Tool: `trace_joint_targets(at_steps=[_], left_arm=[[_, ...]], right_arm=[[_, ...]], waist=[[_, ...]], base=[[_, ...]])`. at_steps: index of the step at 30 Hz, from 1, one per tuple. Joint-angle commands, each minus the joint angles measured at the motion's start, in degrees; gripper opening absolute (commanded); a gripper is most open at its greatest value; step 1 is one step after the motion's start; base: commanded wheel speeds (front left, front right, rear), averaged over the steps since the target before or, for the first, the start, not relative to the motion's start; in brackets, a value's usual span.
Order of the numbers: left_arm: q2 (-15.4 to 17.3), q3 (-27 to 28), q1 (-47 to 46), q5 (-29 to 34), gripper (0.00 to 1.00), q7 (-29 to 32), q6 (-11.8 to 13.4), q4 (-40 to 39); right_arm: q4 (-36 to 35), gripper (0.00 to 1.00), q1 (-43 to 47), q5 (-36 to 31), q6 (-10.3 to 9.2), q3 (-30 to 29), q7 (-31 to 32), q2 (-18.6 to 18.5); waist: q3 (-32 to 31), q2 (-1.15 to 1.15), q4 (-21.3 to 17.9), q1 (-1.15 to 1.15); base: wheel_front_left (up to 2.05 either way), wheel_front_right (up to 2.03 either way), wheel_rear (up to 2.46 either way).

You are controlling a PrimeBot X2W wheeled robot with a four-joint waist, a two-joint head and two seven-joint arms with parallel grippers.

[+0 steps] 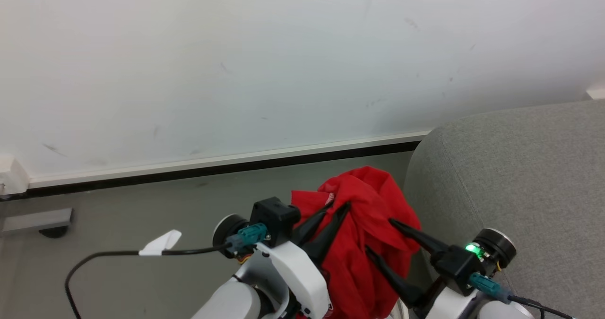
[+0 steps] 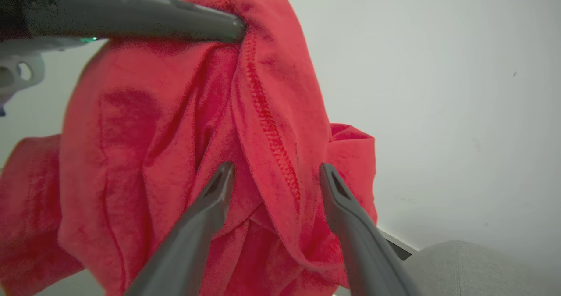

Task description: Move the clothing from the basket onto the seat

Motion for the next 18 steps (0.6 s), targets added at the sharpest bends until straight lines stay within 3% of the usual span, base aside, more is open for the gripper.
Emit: trace_joint_targets(at_steps=[1,8,9,10,11,18], left_arm=[[-0.1,-0.2,-0.4,-0.8,0.00,0.1,-0.3,-0.2],[-1.4,-3.0,-0.9,-2.0,0.00,1.3,-2.2,0.8],[-1.5,-3.4,-1.0,-2.1,0.00,1.4,-2.3,1.0],[-1.6,-3.6,-1.1,-2.1,0.00,1.4,-2.5,1.3],[-1.8,-3.7,-1.2,-2.3,0.00,1.5,-2.5,1.7],[-1.5,-2.9,-1.9,-3.0,0.00,0.5,-2.1,4.7]], right_arm=[[1.3,1.00,-2.0,-0.1,-0.12,1.7,0.3,0.3],[14.7,1.00,-9.8,1.5,-0.12,8.4,1.1,6.3],[16.3,0.75,-10.5,2.5,-0.12,8.5,0.5,7.5],[17.7,0.20,-11.2,3.2,-0.12,8.3,-0.5,8.5],[19.0,0.00,-11.5,4.0,-0.12,8.5,-1.0,9.3],[25.1,0.00,-13.1,6.7,-0.12,8.1,-3.7,12.0]], waist=[[0.0,0.00,0.0,0.00],[-0.2,0.00,0.1,0.00],[-0.3,0.00,0.2,0.00],[-0.3,0.00,0.3,0.00],[-0.3,0.00,0.4,0.00],[0.0,0.00,0.3,0.00]], base=[[0.00,0.00,0.00],[0.00,0.00,0.00],[0.00,0.00,0.00],[0.00,0.00,0.00],[0.00,0.00,0.00],[0.00,0.00,0.00]])
